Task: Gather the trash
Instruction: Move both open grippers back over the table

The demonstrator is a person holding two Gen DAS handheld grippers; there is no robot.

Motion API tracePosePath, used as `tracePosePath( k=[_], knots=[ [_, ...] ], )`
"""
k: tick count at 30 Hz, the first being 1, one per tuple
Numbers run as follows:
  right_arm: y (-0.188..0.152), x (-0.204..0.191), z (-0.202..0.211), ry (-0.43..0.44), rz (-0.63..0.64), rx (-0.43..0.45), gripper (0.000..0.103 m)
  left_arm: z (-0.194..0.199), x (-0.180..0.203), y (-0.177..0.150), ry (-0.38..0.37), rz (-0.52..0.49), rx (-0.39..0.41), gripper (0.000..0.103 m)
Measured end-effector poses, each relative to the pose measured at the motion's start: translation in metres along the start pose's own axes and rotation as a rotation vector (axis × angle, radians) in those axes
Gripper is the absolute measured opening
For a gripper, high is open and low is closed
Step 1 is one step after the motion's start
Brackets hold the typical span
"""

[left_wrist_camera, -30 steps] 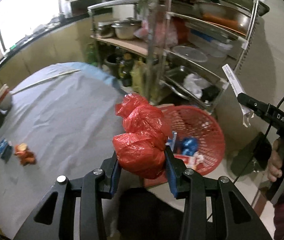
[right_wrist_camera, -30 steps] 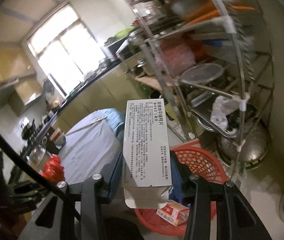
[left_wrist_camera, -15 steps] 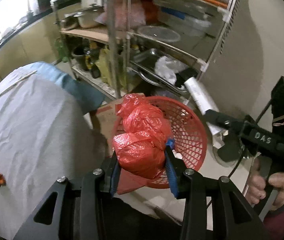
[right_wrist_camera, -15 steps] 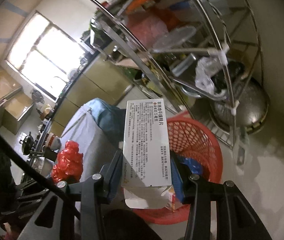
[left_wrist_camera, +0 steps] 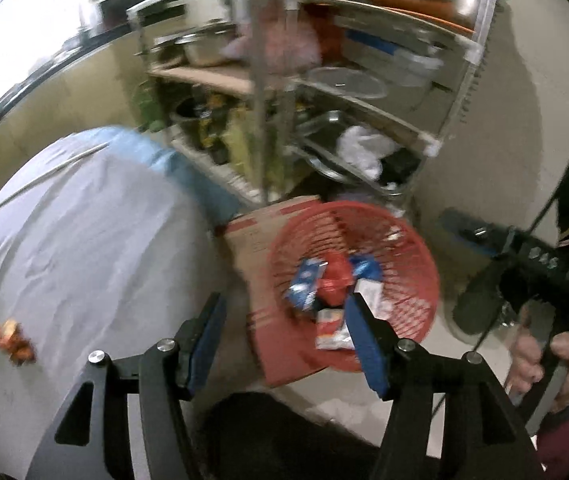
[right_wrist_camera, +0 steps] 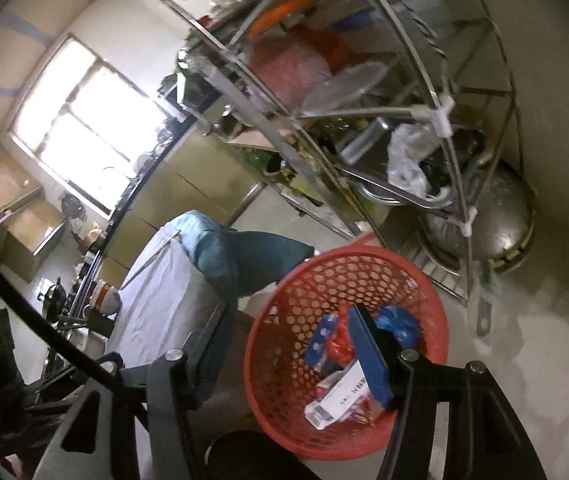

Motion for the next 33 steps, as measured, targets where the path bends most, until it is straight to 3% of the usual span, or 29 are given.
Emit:
tracePosePath(
  k=[8, 15, 21, 27, 33],
  knots=[
    [-0.015, -0.057, -0.008, 0.035, 0.158, -0.034, 0.063, 0.036, -0.097, -0.065, 0.209, 0.215, -0.005, 0.063],
    [-0.035, -0.112, -0.023, 0.062, 0.307, -0.087, 0.063, 0.069, -0.198, -0.171, 0.368, 0.513, -0.037, 0.063],
    [-0.060, -0.158, -0.043, 0.119, 0.388, -0.162, 0.063, 0.099, -0.262, -0.253, 0.459, 0.755, -0.049, 0.063],
    [-0.102, -0.211, -0.054, 0.177, 0.530, -0.235, 0.063, 0.127, -0.287, -0.285, 0.503, 0.877, 0.025, 0.067],
    [-0.157, -0.246, -0.061, 0.221, 0.653, -0.323, 0.063, 0.123, -0.281, -0.288, 0.522, 0.837, 0.032, 0.070]
  ],
)
Point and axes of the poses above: each gripper's, at about its wrist camera, not at the fingertips, and z roughly against the way its jaws point, x to its right, y to its top, the point moved 5 cm from there along -z, roughly the way its jaws point, and after that the axes turned 7 degrees about -x, right-handed, at the moved point
